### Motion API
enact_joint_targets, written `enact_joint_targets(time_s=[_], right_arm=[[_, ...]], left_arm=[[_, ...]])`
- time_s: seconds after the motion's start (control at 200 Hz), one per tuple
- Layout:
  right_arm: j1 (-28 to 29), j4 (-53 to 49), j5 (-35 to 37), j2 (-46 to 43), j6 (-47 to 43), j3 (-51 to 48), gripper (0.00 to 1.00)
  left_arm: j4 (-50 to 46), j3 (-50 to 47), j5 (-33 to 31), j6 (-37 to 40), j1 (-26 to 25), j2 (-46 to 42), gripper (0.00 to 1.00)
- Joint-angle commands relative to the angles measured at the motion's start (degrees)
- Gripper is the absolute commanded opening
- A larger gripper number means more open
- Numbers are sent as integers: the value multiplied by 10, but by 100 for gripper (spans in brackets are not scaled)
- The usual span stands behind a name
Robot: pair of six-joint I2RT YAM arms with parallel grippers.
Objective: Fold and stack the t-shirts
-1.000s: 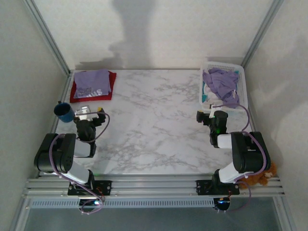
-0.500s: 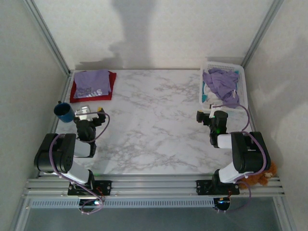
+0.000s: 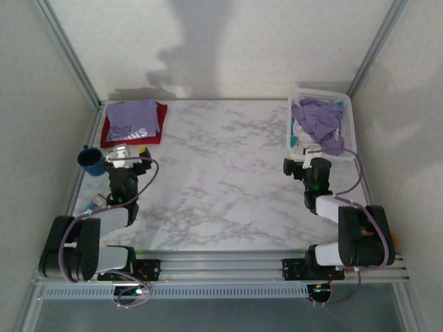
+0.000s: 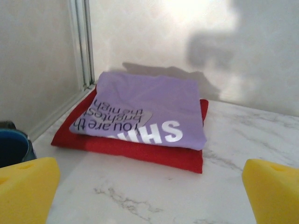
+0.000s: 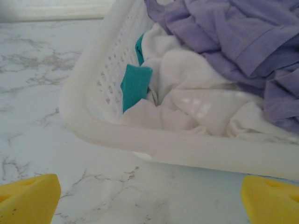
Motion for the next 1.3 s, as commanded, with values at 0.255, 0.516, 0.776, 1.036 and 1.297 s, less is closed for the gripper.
enact_joint_targets(time_s=[0.255, 0.516, 0.776, 1.036, 1.297], right_arm=[[54, -380, 12, -219, 106, 95, 99], [4, -655, 2, -102, 187, 340, 99], [-60, -784, -46, 144, 122, 619, 81], [-122, -857, -45, 327, 138, 811, 64], [-122, -871, -82, 441, 148, 897, 58]], left_arm=[[-306, 145, -41, -75, -98, -128, 100], [-198, 185, -34, -170, -288, -55, 100], [-131, 305, -41, -205, -455, 162, 100], [-135, 394, -4, -256, -497, 290, 100], [-205, 495, 39, -265, -490, 363, 100]])
